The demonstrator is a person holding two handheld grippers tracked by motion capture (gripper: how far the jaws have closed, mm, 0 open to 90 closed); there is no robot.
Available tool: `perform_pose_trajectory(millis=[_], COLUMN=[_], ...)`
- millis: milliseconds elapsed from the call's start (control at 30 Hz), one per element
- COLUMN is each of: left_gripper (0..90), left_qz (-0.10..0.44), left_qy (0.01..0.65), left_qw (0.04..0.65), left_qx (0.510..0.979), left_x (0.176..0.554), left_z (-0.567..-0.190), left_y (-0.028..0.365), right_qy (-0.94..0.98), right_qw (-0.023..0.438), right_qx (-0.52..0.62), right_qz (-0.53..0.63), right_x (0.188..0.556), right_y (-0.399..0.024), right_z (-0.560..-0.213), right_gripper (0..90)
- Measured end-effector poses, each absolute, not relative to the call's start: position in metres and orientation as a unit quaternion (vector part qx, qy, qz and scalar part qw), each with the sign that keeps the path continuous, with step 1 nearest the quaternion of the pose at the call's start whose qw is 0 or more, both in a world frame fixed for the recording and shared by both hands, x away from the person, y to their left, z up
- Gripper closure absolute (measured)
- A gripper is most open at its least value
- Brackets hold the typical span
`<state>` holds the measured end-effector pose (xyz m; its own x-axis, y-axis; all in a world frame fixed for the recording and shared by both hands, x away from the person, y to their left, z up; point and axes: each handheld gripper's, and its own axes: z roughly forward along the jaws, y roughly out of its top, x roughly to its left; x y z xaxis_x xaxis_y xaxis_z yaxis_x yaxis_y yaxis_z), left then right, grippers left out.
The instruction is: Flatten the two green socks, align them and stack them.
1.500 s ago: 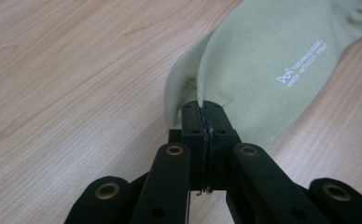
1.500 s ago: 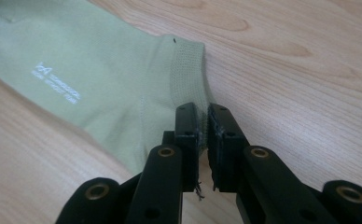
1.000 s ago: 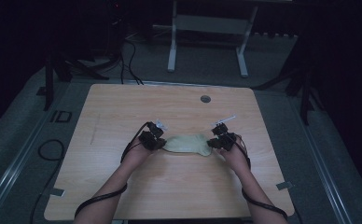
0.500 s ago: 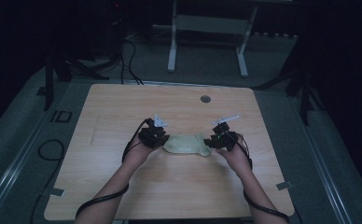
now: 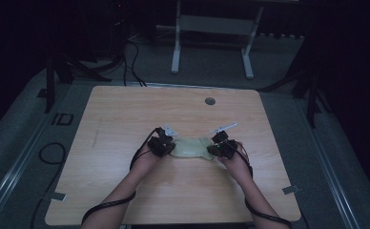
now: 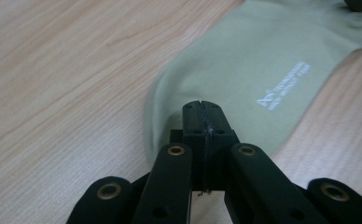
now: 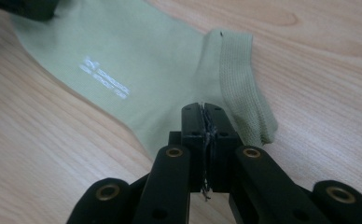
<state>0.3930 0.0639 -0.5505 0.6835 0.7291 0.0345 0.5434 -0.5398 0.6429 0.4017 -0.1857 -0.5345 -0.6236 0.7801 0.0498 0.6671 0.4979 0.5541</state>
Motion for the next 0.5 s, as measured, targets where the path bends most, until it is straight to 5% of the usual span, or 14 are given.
perform_pose_trajectory(millis=[500], left_gripper=[89.0], left_qz=[0.144], left_qy=[0.371], left_qw=[0.317], left_qx=[0.861], left_x=[0.376], left_z=[-0.556], left_y=[0.072], right_qy=[0.860], right_qw=[0.112], right_qx=[0.424], right_qz=[0.261], right_x=[0.415], right_y=[-0.187], right_z=[-0.542], right_gripper=[83.8])
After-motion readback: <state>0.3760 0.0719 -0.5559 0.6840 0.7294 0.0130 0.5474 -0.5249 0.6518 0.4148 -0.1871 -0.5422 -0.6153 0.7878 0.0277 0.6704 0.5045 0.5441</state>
